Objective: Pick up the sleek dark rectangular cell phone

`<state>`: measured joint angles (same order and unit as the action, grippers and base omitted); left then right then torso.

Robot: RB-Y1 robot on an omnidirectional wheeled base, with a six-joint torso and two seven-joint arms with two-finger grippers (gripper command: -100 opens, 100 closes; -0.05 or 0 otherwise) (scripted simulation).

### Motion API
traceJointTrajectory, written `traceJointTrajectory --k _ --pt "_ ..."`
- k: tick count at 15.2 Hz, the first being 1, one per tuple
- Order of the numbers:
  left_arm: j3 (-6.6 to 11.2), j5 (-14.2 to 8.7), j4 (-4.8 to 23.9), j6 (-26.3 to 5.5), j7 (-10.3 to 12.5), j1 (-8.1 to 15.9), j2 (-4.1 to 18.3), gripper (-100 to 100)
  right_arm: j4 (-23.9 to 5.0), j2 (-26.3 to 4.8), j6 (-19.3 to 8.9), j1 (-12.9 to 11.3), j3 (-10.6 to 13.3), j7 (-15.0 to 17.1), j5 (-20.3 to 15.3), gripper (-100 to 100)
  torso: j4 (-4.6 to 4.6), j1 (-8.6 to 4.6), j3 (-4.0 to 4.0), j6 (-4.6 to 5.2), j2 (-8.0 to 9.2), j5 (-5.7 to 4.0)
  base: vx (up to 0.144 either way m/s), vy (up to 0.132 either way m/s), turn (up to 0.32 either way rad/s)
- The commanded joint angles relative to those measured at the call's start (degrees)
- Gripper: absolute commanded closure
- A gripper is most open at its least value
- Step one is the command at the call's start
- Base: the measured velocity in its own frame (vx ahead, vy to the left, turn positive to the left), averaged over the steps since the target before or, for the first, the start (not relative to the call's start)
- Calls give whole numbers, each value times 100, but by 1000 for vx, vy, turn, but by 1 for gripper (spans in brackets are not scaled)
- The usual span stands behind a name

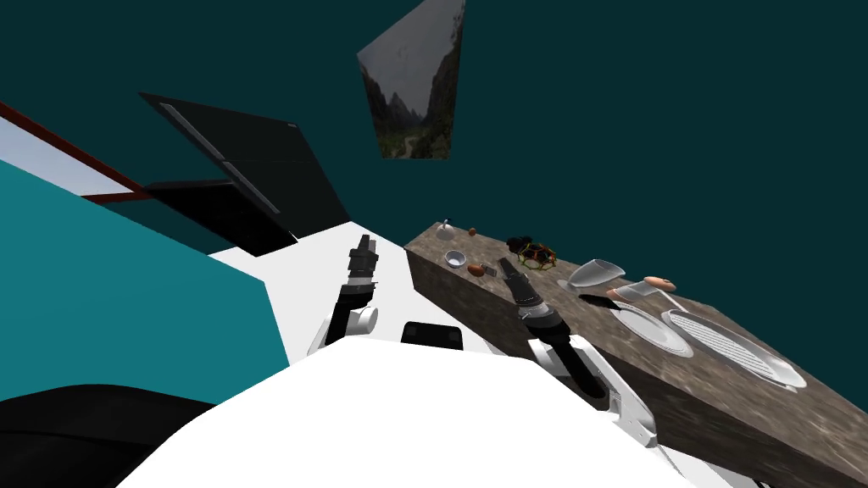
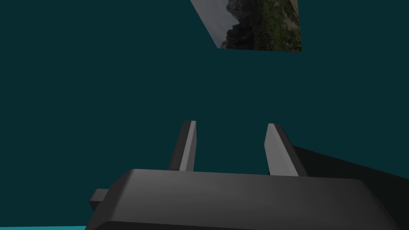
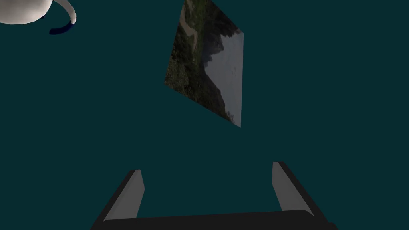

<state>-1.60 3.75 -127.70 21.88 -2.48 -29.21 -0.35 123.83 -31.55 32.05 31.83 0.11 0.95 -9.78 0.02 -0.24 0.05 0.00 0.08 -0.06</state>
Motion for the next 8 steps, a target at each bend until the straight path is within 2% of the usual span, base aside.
traceJointTrajectory --k 1,4,5,6,8 --pt "0 0 0 0 0 0 0 0 -143 -286 27 101 -56 -66 -116 -100 0 0 0 0 0 0 -20 -32 164" --pt "-1 0 0 0 0 1 0 0 -264 -671 19 177 -114 -108 -216 -100 -1 1 -2 -3 -3 1 -22 -38 206" --pt "0 0 0 0 0 0 0 0 -264 -730 19 177 -114 -108 -216 -100 -1 0 -2 -2 -3 0 -19 -33 46" --pt "0 0 0 0 0 0 0 0 -390 -901 10 265 -173 -149 -322 -100 -1 2 -3 0 -5 0 -22 -23 163" --pt "0 0 0 0 0 0 0 0 -390 -1052 10 265 -173 -149 -322 -100 -1 6 -3 -3 -5 2 -19 -19 124"
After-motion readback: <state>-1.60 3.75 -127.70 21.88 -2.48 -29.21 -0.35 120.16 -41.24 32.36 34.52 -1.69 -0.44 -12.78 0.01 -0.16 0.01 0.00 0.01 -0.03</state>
